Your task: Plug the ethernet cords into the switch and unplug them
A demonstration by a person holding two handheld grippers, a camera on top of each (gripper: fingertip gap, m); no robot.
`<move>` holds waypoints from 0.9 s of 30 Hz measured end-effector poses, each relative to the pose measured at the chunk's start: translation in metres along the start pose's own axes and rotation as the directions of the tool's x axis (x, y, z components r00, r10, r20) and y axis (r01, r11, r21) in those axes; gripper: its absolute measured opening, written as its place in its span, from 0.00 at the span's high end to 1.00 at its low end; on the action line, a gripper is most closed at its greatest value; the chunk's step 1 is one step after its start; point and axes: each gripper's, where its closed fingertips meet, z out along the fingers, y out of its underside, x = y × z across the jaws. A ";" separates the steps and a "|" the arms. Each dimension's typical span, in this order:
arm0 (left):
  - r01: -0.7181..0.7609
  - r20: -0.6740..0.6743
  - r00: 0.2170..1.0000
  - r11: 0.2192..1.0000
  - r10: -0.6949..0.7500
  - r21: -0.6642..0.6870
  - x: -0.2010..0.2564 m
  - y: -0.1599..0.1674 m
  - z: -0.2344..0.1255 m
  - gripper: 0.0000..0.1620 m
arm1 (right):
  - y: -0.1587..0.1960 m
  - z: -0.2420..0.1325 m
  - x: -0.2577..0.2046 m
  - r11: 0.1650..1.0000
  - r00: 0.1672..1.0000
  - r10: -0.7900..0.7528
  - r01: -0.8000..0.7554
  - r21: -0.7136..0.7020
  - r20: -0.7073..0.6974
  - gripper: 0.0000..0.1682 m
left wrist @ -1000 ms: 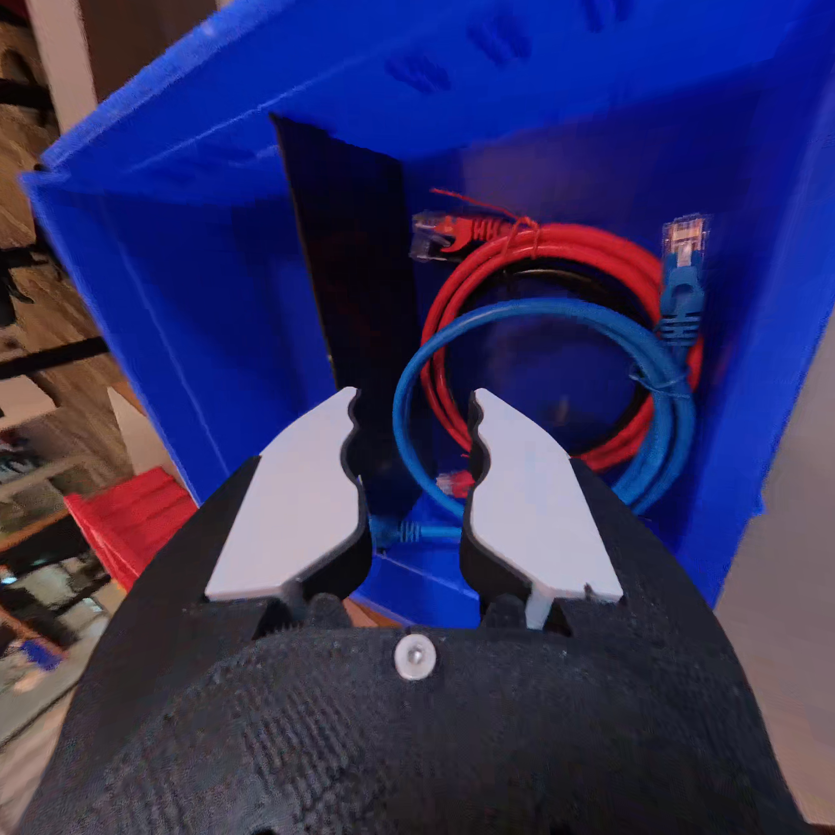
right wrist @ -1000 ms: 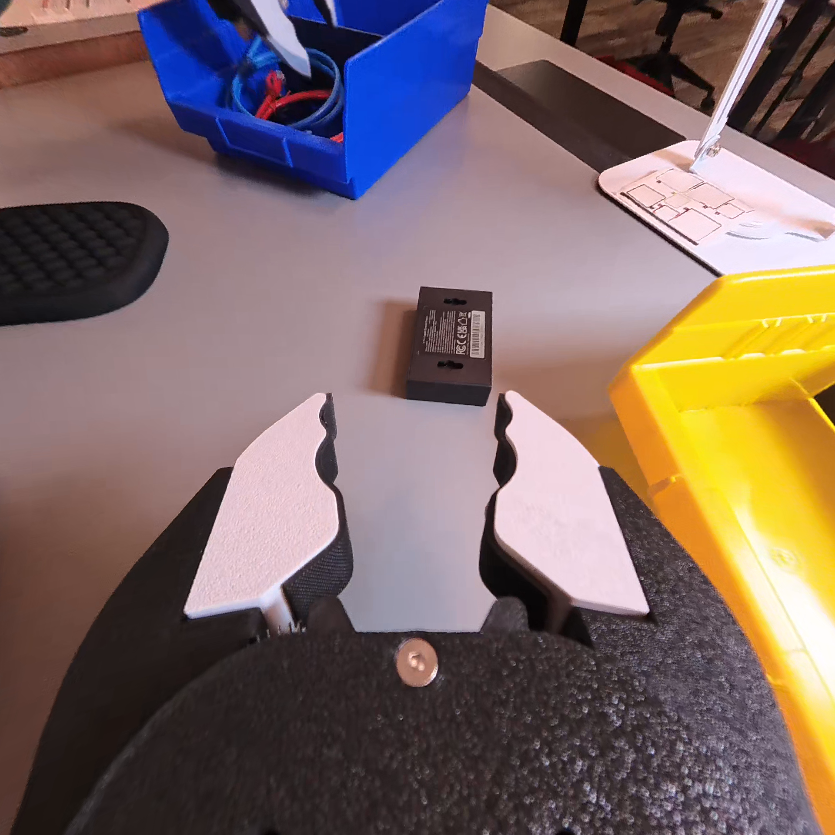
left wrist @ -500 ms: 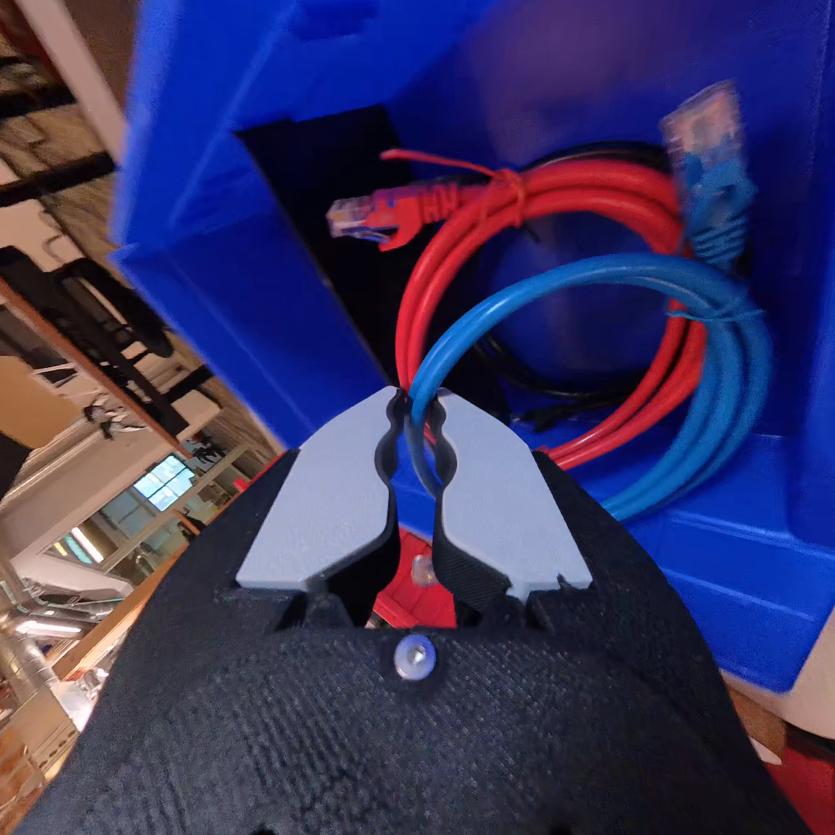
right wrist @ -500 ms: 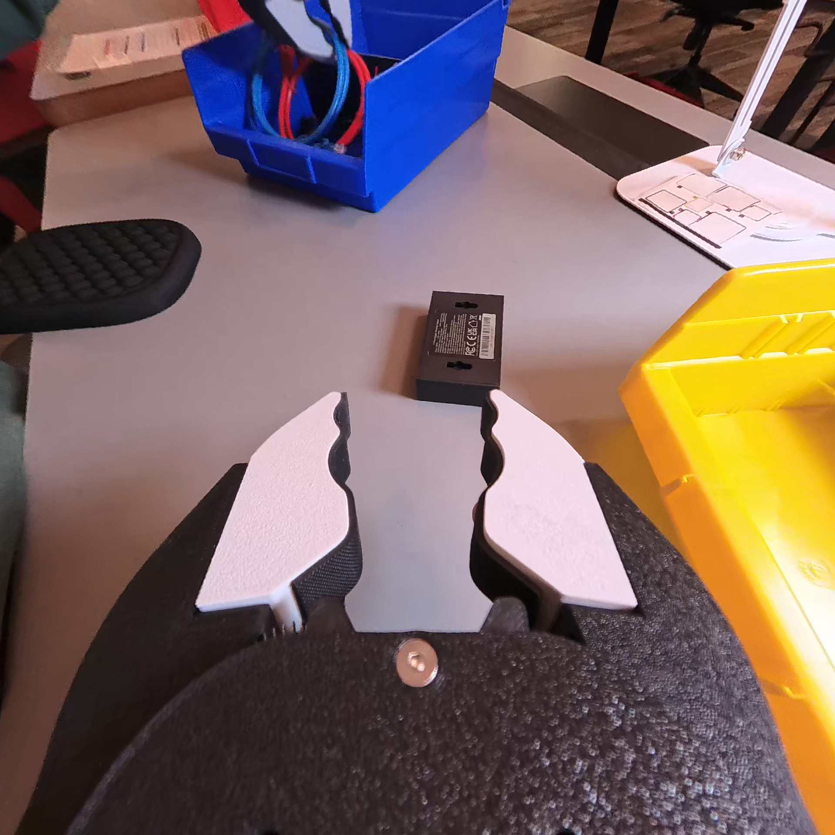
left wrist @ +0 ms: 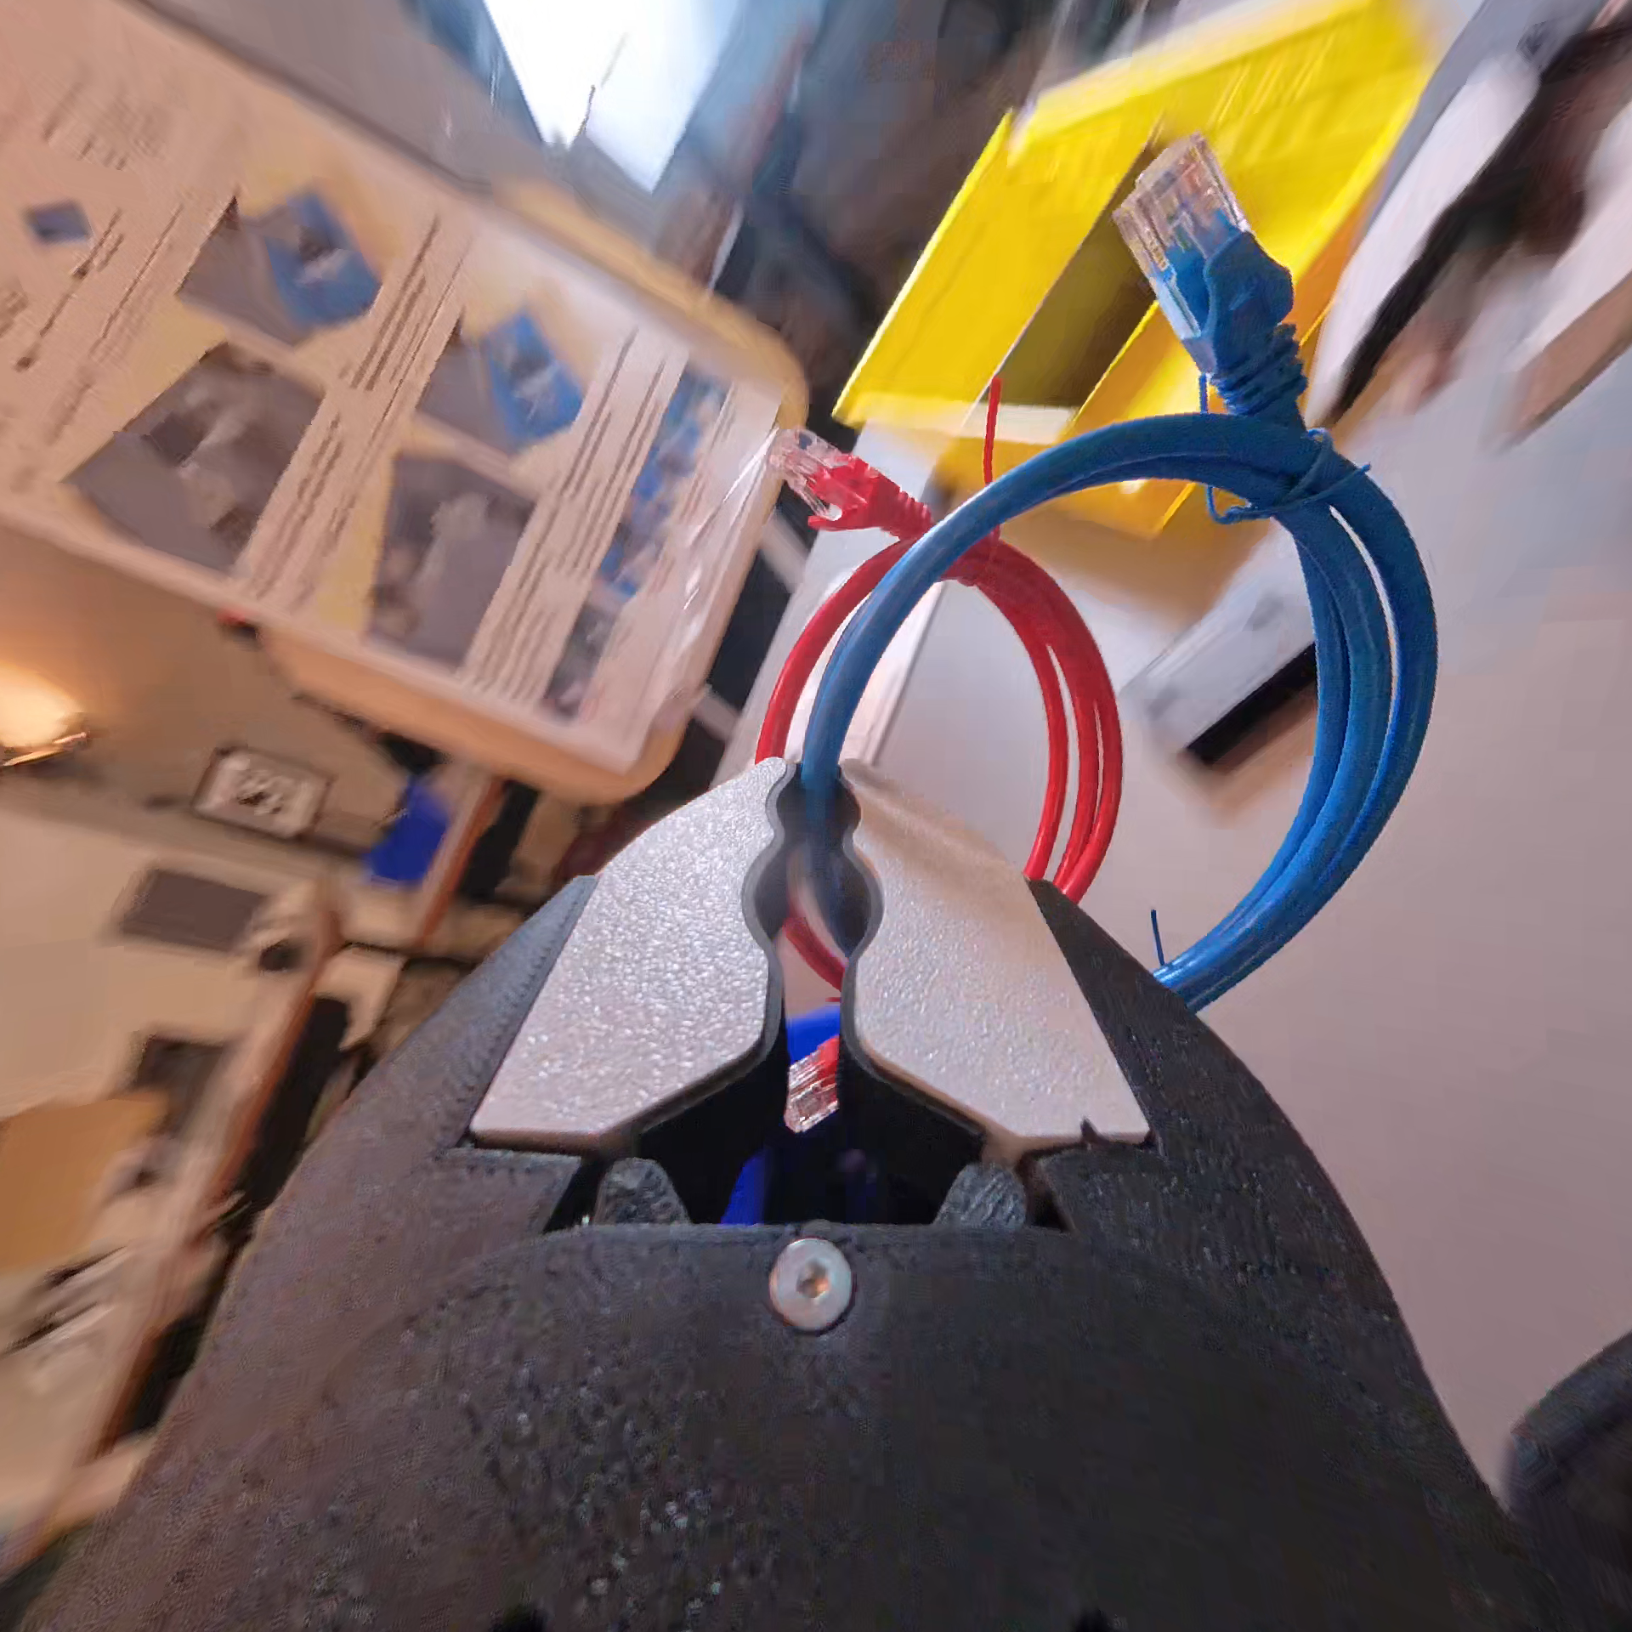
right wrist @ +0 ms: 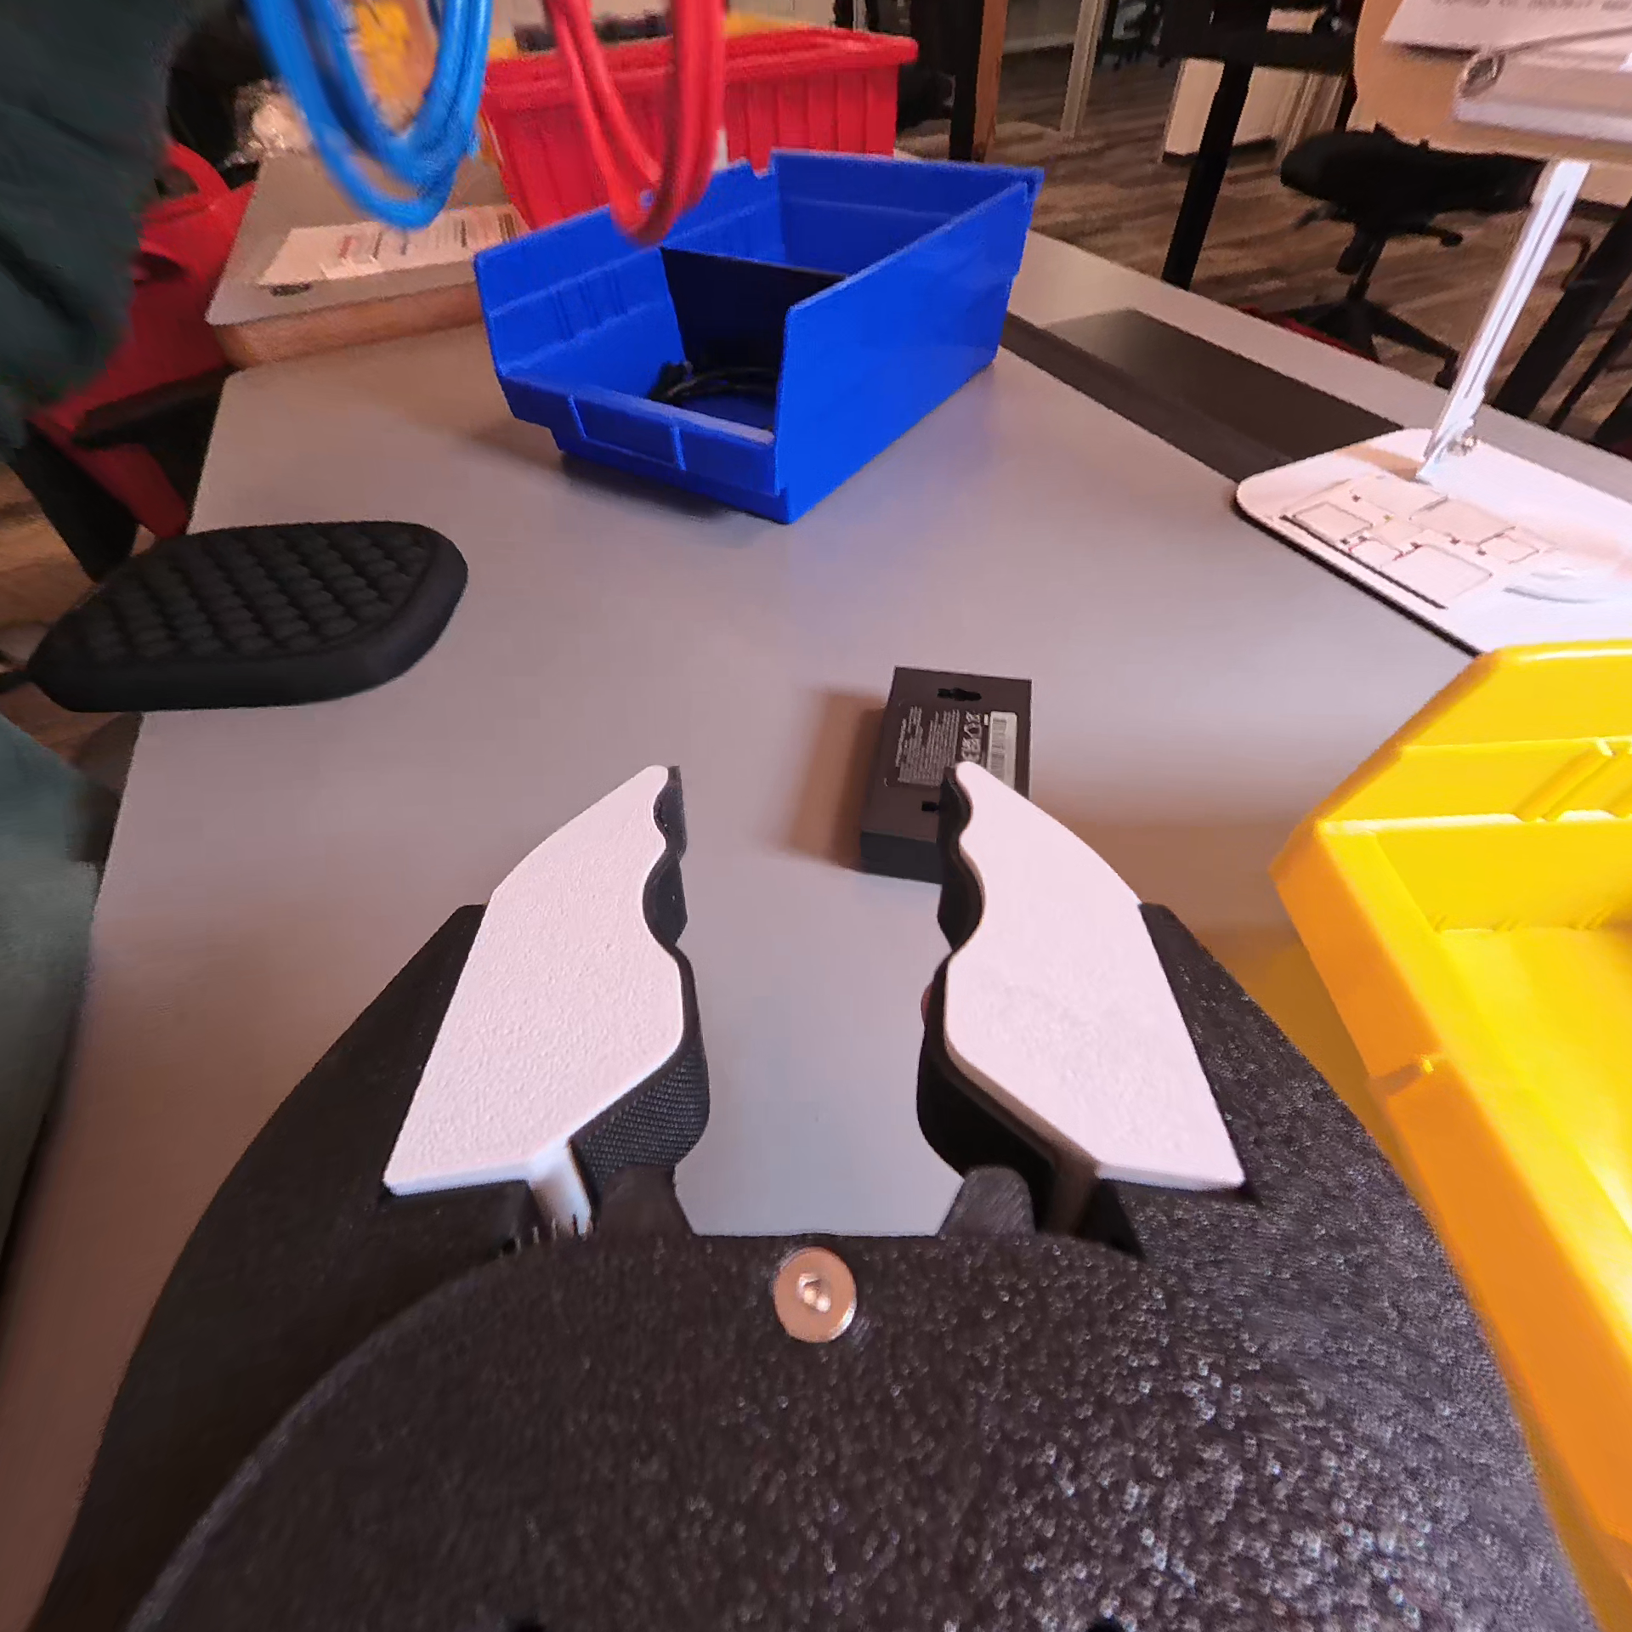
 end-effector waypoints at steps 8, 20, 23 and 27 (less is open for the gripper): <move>0.572 -0.432 0.792 0.772 -0.431 0.279 0.105 -0.042 0.058 0.96 | -0.021 -0.005 -0.016 0.982 0.995 0.036 -0.054 0.183 0.097 0.67; 0.635 -0.439 0.736 0.751 -0.515 0.183 0.107 0.005 0.073 0.97 | -0.014 0.006 -0.042 0.978 0.934 0.123 -0.172 0.121 0.336 0.68; 0.621 -0.331 0.772 0.754 -0.543 0.213 0.061 0.011 0.048 0.96 | -0.011 0.009 -0.041 0.986 0.946 0.096 -0.133 0.099 0.311 0.68; 0.549 -0.021 0.833 0.820 -0.554 0.164 -0.020 0.054 0.001 0.96 | -0.015 0.001 -0.032 0.985 0.959 0.091 -0.125 0.114 0.270 0.69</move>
